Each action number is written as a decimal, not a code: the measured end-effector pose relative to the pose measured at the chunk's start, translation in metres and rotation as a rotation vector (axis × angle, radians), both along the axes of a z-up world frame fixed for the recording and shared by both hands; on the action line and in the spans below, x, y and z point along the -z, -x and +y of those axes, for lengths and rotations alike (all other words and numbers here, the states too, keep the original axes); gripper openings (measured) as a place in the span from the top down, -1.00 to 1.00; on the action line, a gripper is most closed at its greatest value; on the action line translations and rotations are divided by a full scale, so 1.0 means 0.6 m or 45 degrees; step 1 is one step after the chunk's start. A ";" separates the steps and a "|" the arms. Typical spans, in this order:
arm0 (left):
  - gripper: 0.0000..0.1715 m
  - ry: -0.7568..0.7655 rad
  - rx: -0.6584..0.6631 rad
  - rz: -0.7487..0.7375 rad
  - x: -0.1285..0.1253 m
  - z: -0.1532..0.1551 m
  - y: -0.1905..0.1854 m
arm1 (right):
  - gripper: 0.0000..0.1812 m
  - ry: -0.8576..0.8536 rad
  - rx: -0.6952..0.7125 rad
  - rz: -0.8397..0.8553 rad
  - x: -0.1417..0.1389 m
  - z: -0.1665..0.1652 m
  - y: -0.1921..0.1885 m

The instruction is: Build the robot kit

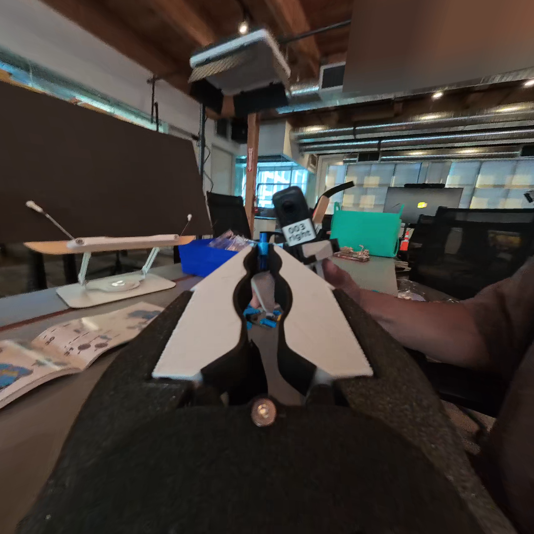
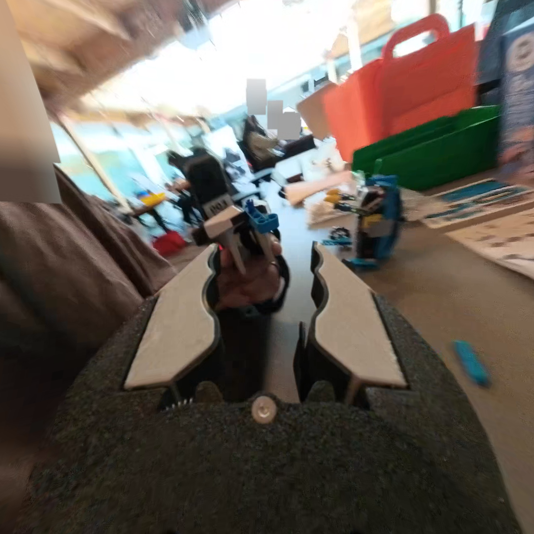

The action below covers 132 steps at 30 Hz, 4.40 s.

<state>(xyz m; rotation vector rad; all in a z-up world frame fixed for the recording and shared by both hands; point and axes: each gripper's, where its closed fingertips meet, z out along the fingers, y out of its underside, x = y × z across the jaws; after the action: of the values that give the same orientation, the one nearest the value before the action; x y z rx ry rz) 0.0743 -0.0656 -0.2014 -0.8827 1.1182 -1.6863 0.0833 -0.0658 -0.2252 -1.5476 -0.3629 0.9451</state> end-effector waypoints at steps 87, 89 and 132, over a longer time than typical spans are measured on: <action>0.85 0.207 -0.617 0.570 0.155 0.433 0.246 | 0.82 0.439 -0.606 -1.101 0.241 0.502 -0.215; 0.85 0.213 -0.614 0.570 0.155 0.434 0.246 | 0.82 0.445 -0.607 -1.105 0.242 0.503 -0.217; 0.86 -0.042 -0.837 0.704 0.165 0.380 0.239 | 0.66 0.589 0.149 -0.713 0.202 0.107 -0.142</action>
<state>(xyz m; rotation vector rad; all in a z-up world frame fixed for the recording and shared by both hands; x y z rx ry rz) -0.0693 0.1623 -0.3004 -1.5505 1.0325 -0.8990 0.1687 -0.0014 -0.3461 -2.2361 -0.4584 0.5056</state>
